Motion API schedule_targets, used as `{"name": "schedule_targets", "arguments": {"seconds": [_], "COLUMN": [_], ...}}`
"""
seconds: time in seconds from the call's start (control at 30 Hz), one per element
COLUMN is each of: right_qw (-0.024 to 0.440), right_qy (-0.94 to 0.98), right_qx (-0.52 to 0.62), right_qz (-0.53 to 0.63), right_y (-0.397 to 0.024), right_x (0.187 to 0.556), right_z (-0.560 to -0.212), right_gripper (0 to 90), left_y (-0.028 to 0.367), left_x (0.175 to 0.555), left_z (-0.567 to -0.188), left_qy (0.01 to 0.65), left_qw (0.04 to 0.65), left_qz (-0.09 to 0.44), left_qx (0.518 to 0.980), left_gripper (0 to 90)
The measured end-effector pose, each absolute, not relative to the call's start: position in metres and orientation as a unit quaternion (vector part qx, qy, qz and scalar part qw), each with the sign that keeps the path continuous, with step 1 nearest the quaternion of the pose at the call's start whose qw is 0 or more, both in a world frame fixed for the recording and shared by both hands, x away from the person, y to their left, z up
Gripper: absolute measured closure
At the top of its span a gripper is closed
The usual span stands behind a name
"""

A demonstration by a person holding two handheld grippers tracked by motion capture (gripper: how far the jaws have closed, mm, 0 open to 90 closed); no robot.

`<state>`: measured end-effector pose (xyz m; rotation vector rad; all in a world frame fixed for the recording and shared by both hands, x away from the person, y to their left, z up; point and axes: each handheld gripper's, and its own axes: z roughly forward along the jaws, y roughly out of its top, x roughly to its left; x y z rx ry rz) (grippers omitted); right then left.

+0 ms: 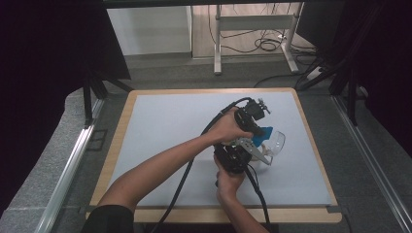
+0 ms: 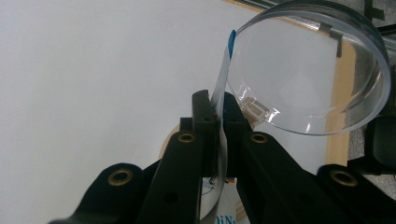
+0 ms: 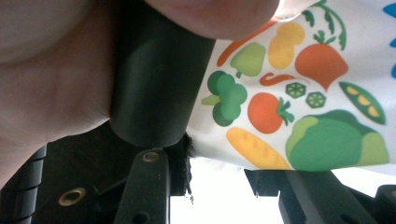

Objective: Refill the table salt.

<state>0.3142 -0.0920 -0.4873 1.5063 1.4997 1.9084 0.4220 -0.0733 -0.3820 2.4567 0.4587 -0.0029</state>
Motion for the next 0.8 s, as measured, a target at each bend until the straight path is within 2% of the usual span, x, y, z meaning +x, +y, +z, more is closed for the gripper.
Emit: {"name": "schedule_targets", "arguments": {"seconds": [0.8], "right_qw": [0.144], "right_qy": [0.512], "right_qx": [0.523], "right_qz": [0.666], "right_y": [-0.0920], "right_x": [0.3176], "right_z": [-0.4837], "right_gripper": [65.6], "left_y": [-0.0750], "left_x": [0.4235], "left_z": [-0.3792], "left_qy": [0.171], "left_qw": [0.314], "left_qz": [0.002], "left_qx": [0.934], "left_gripper": [88.5]}}
